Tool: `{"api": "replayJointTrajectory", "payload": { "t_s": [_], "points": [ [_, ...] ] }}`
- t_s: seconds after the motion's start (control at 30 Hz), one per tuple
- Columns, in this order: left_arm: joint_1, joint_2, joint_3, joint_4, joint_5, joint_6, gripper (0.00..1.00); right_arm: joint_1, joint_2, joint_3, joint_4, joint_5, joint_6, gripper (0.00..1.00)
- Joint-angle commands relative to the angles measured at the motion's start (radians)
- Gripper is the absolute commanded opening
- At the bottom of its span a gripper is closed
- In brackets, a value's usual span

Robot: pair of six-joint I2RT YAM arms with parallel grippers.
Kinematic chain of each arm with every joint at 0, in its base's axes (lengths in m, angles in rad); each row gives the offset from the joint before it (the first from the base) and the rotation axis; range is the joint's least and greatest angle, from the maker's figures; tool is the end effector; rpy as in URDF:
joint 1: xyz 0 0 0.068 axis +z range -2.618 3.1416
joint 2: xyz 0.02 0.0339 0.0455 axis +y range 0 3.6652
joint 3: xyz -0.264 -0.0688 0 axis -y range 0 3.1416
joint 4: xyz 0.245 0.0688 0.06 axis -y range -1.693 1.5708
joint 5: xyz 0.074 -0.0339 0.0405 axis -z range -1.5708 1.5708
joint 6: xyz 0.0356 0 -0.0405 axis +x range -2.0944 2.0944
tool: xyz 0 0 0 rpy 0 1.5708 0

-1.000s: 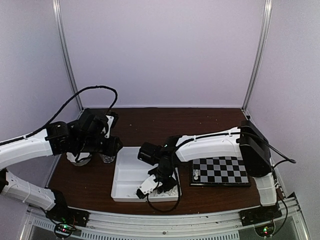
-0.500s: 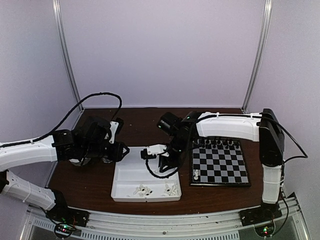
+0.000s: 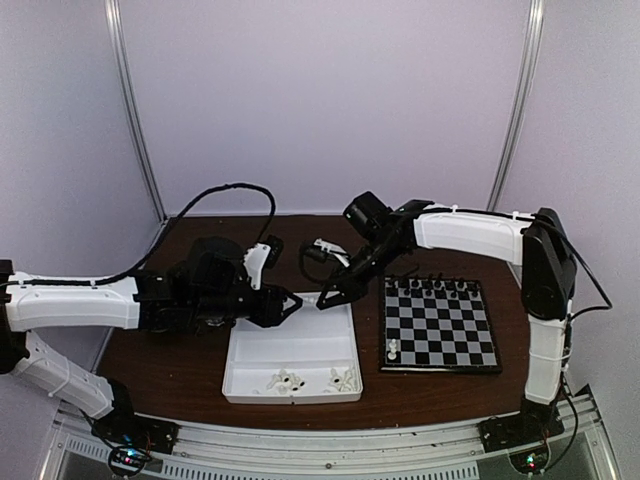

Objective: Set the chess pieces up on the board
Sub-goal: Pass from the right arm to the left

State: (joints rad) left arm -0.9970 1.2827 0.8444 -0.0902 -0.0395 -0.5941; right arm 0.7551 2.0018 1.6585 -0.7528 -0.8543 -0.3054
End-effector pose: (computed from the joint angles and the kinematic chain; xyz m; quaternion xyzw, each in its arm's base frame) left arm 0.1569 -0.2402 0.2617 0.1639 0.8515 -0.3436 0.3606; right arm 0.2916 0.3113 0.2408 -0.5314 0.7139 0.4402 0.1188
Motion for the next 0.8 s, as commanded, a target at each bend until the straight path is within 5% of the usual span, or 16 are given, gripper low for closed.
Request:
{"api": "replayJointTrajectory", "payload": {
  "t_s": [0.0,0.3,0.77],
  "points": [
    [-0.008,0.077,0.034,0.152,0.090,-0.047,0.42,0.006,-0.064,-0.016,0.056,-0.081,0.071,0.15],
    [-0.008,0.139,0.079,0.167,0.120,-0.071,0.31,-0.002,-0.095,-0.039,0.076,-0.094,0.080,0.16],
    [-0.008,0.108,0.049,0.189,0.011,-0.101,0.29,-0.002,-0.105,-0.053,0.088,-0.116,0.076,0.17]
  ]
}}
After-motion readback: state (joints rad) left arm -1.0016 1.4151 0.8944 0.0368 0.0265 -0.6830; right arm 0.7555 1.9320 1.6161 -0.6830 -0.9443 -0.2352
